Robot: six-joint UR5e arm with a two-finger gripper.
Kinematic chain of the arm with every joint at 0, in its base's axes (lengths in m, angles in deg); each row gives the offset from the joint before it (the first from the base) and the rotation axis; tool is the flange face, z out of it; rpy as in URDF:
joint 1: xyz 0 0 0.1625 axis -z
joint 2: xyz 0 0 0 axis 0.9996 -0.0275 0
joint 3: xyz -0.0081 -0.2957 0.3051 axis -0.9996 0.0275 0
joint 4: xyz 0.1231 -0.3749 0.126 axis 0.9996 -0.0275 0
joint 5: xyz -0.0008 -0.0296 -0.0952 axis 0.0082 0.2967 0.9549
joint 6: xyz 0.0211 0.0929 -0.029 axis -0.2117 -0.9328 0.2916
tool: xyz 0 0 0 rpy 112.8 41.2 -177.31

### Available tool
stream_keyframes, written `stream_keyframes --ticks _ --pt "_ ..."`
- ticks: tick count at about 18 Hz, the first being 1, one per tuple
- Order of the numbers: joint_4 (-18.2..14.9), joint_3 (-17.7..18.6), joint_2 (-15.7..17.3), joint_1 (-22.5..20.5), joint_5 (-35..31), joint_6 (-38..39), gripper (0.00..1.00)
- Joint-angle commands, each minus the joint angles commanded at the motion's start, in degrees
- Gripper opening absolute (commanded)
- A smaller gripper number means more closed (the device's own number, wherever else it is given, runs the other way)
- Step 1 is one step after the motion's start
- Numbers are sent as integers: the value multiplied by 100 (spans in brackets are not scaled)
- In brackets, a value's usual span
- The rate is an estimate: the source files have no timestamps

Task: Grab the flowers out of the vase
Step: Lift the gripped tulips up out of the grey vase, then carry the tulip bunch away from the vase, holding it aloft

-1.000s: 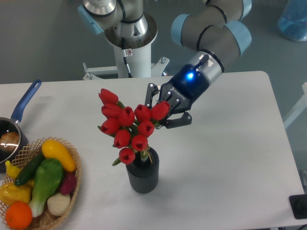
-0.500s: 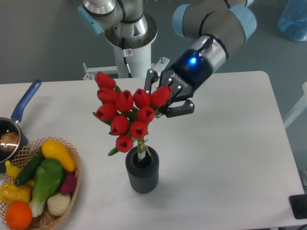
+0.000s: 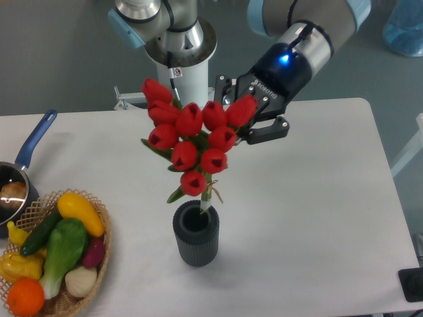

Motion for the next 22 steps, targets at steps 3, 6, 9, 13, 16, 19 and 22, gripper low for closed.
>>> stream_keyframes --ticks 3,6,9,13,16,19,22 --pt "0 -44 -52 -325 -44 -44 6" --pt "9 -44 -228 -668 -70 -236 6" --pt "0 43 -395 -1054 -210 -789 6" --pt "-9 394 -396 -1416 -658 -1369 7" --pt "-9 615 -500 -1582 -677 -2107 7" --pt "-44 703 -580 -1697 -825 -2207 5" --pt "-149 817 -545 -1811 -2079 -1785 0"
